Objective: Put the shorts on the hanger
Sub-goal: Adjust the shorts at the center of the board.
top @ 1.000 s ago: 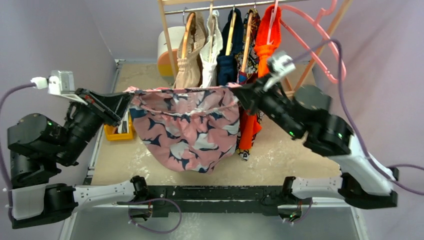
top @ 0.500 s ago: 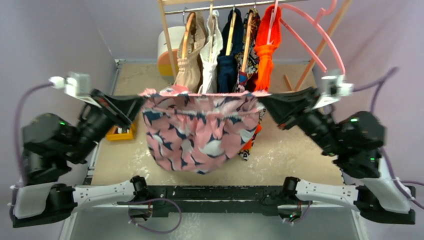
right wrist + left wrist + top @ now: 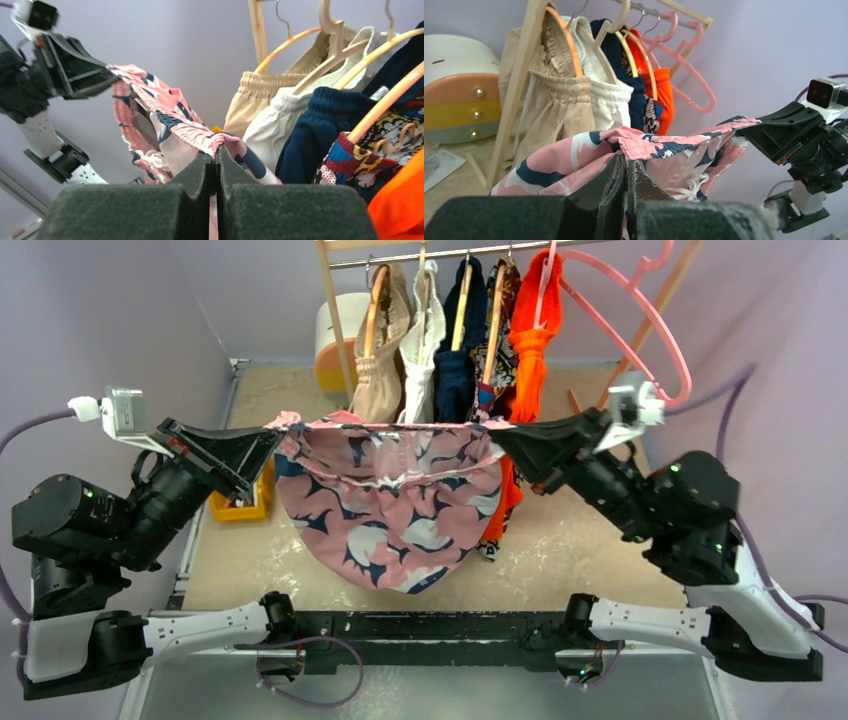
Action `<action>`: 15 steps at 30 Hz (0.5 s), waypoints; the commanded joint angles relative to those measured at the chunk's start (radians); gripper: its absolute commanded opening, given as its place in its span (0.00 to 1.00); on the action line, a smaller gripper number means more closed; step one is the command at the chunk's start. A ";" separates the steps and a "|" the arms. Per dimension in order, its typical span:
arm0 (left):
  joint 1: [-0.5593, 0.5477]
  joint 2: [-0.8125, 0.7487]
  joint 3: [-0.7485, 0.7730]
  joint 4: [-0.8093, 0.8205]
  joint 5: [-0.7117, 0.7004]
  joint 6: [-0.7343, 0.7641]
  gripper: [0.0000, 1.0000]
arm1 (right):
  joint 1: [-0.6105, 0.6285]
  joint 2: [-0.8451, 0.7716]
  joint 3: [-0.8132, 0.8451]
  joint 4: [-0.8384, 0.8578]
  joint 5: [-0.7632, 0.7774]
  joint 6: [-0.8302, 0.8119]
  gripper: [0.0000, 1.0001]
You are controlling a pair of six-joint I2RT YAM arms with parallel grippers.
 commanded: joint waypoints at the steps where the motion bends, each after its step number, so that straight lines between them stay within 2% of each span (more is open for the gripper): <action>1: 0.009 -0.045 -0.127 0.058 -0.032 -0.006 0.00 | -0.007 -0.042 -0.097 0.085 0.052 -0.018 0.00; 4: 0.009 -0.094 -0.339 0.059 -0.081 -0.077 0.00 | -0.006 -0.043 -0.253 0.038 0.112 0.104 0.00; 9: 0.008 -0.127 -0.636 0.092 -0.030 -0.235 0.00 | -0.007 -0.062 -0.466 -0.011 0.220 0.286 0.00; 12: 0.008 -0.142 -0.755 0.097 -0.024 -0.301 0.00 | -0.006 -0.078 -0.551 -0.028 0.174 0.350 0.00; 15: 0.008 -0.149 -0.808 0.070 -0.100 -0.361 0.00 | -0.007 -0.085 -0.582 -0.076 0.179 0.406 0.00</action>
